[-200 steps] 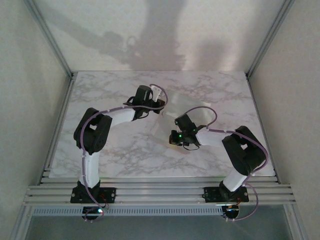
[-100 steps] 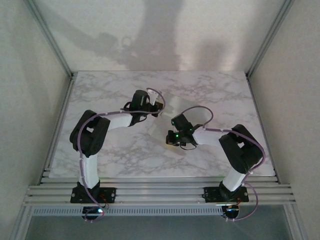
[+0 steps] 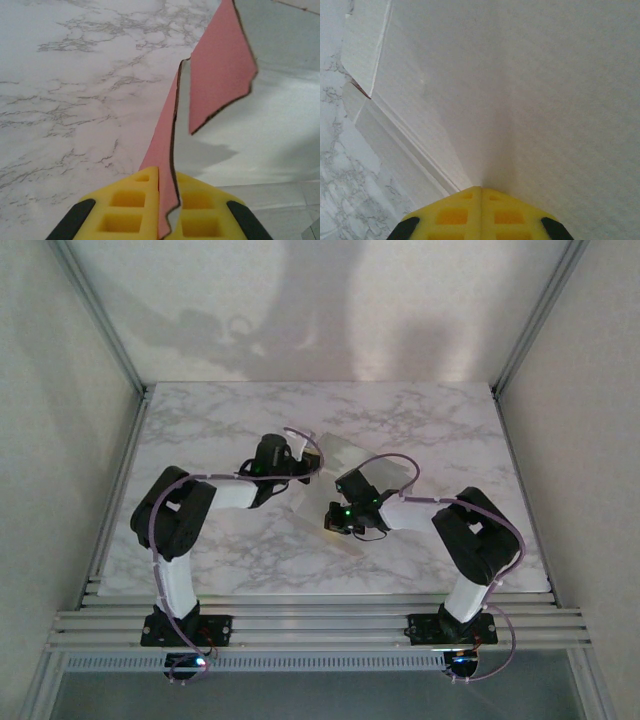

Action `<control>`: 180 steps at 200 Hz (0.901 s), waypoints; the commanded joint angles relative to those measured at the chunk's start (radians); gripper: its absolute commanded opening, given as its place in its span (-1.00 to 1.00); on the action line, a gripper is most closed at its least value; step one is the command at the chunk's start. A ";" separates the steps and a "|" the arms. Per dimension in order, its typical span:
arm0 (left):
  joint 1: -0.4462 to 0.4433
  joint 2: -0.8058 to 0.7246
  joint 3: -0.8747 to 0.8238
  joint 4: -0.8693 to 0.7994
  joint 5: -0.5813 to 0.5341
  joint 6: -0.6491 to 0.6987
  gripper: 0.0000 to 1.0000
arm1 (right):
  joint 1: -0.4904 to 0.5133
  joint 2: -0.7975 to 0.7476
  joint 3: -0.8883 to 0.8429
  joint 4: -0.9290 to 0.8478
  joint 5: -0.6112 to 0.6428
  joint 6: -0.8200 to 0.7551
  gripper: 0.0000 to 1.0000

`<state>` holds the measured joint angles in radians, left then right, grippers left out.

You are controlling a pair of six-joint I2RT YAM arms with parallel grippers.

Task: Fold the paper box

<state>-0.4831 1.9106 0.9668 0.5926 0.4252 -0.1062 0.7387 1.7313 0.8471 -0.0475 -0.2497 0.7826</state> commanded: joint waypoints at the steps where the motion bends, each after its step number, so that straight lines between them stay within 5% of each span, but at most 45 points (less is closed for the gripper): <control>1: -0.029 -0.022 -0.054 -0.053 0.085 -0.048 -0.83 | -0.002 0.003 -0.030 0.057 0.099 0.056 -1.00; 180: -0.075 -0.011 -0.179 0.140 0.018 -0.181 -0.83 | 0.044 0.025 0.011 0.051 0.116 0.069 -1.00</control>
<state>-0.5179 1.8874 0.8265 0.7864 0.4206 -0.2466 0.7624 1.7329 0.8330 0.0265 -0.2020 0.8577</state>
